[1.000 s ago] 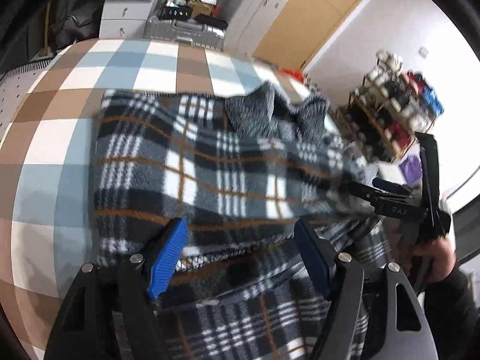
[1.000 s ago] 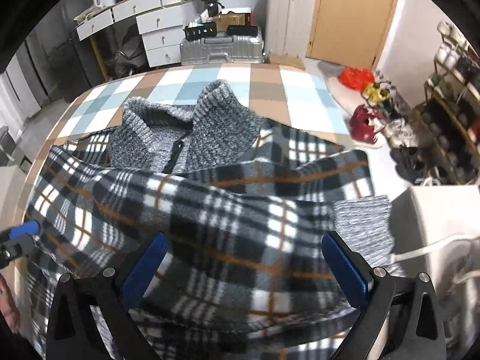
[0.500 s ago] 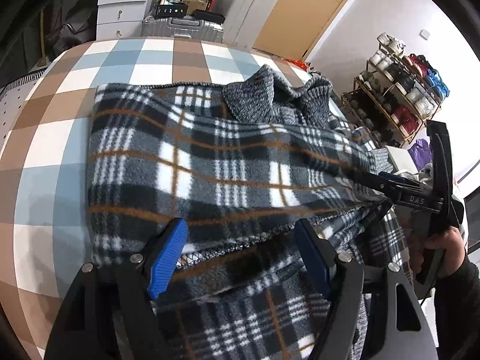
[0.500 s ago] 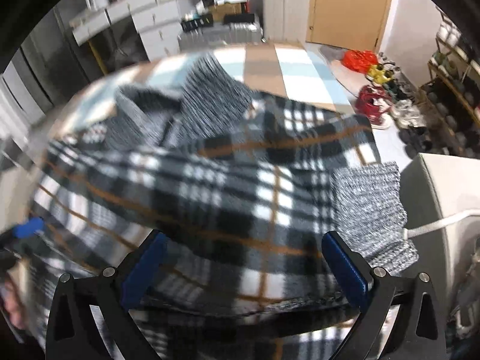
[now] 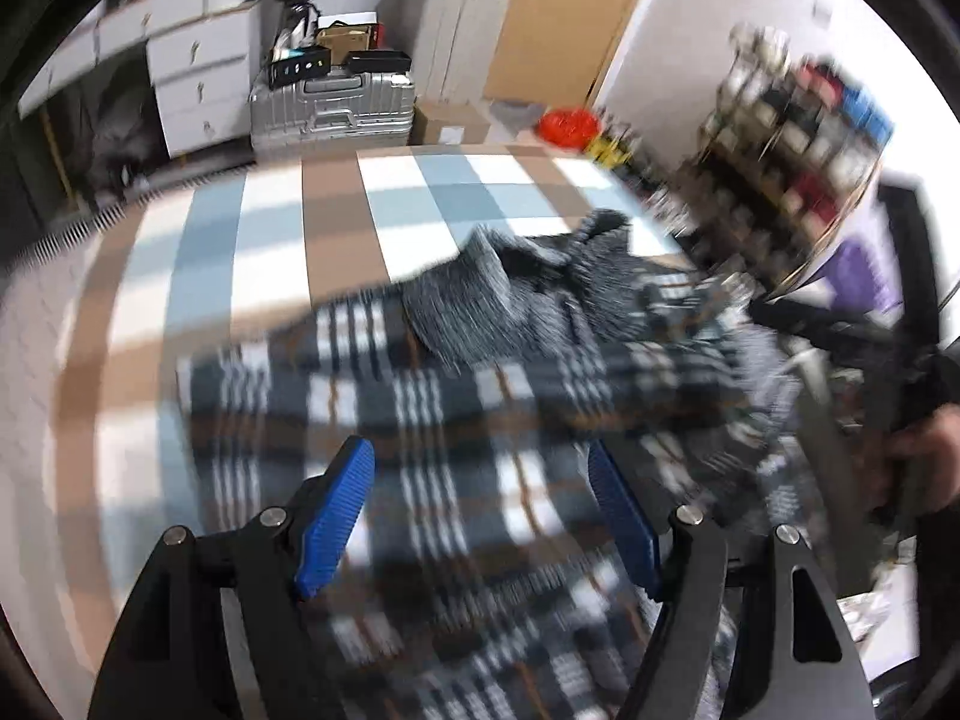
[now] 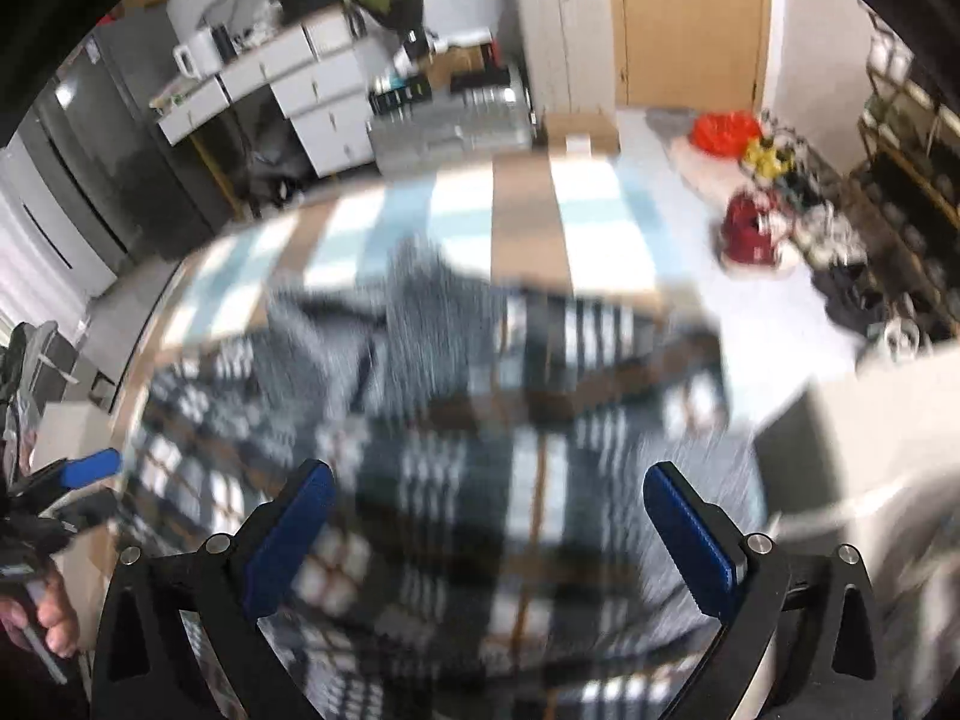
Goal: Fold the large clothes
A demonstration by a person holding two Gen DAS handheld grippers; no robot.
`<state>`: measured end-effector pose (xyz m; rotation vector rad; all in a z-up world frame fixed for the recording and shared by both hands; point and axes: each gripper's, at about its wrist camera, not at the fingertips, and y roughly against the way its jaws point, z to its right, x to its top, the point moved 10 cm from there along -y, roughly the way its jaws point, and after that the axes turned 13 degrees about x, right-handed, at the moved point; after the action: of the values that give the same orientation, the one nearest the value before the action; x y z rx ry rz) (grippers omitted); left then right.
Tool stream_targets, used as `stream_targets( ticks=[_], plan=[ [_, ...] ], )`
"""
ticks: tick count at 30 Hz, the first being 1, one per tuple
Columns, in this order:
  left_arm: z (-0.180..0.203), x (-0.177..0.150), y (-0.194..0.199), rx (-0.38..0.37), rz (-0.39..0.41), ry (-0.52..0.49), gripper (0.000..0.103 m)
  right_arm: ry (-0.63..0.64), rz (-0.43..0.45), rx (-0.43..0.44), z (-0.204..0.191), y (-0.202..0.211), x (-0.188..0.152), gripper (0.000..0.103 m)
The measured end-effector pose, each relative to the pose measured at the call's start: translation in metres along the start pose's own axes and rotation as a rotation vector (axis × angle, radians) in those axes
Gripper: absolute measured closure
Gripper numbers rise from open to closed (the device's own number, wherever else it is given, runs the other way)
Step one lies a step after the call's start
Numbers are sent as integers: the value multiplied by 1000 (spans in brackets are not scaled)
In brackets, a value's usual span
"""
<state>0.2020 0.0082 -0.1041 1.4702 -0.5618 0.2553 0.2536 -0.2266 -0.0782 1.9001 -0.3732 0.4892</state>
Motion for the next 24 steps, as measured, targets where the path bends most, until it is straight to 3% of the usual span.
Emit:
stream_targets(
  ticks=[2, 6, 9, 13, 14, 15, 16, 17, 18, 19, 20, 23, 24],
  plan=[
    [6, 20, -21, 14, -41, -8, 33, 71, -35, -51, 3, -6, 26, 0],
    [12, 44, -77, -7, -158, 31, 33, 191, -151, -119, -2, -48, 43, 0],
    [14, 53, -111, -9, -208, 64, 33, 248, -233, -110, -3, -88, 45, 0],
    [7, 63, -137, -9, -208, 126, 34, 276, -249, -87, 8, -128, 53, 1],
    [6, 65, -136, -21, -194, 140, 36, 266, -249, -77, 11, -134, 55, 3],
    [4, 68, -136, -30, -178, 146, 50, 260, -252, -66, 14, -139, 56, 6],
    [3, 69, -135, -33, -169, 143, 64, 257, -251, -44, 13, -144, 56, 15],
    [3, 68, -137, -43, -170, 128, 87, 265, -245, -25, 12, -148, 57, 22],
    [4, 69, -137, -43, -161, 116, 94, 269, -245, -24, 11, -147, 57, 27],
    [3, 69, -135, -42, -151, 107, 95, 264, -248, -20, 12, -150, 56, 45],
    [3, 66, -135, -41, -144, 91, 96, 255, -253, -18, 13, -154, 55, 71],
    [1, 67, -125, 4, -120, 74, 98, 223, -259, -33, 16, -159, 54, 87],
    [0, 70, -125, 16, -117, 79, 98, 232, -253, -36, 13, -158, 55, 87]
  ],
)
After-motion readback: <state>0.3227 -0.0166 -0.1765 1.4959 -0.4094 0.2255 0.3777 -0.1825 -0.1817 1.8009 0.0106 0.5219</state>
